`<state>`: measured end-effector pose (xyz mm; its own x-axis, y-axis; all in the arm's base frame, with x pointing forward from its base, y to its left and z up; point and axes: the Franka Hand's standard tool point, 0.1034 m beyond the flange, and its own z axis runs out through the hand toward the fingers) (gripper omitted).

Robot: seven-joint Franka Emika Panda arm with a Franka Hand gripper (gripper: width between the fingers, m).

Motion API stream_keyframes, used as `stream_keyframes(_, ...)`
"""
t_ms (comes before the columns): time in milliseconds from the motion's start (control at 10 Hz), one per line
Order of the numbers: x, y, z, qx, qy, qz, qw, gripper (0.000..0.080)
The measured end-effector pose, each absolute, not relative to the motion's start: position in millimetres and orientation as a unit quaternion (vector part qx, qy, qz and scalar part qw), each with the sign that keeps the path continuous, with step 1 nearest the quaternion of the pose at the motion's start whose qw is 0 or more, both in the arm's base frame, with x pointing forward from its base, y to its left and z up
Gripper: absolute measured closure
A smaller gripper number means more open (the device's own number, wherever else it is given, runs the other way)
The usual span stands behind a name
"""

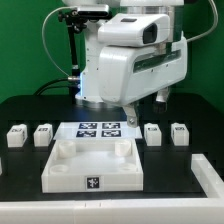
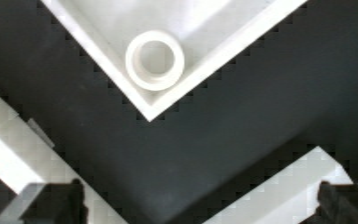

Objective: Assemble one leg

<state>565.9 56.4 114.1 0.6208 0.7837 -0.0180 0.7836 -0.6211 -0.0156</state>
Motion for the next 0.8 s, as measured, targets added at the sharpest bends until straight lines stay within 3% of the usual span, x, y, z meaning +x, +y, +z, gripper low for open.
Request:
stream_keyframes(300,565.6,56.3,113.3,-0.898,-0.44,0.012,0.004,0.015)
stream_keyframes(400,565.9,52.8,113.0,-0.85,-0.526,0.015,-0.002,0.015)
stream_keyframes(800,565.6,53.1,112.4,-0.862,-0.506,0.015,-0.001,0.015)
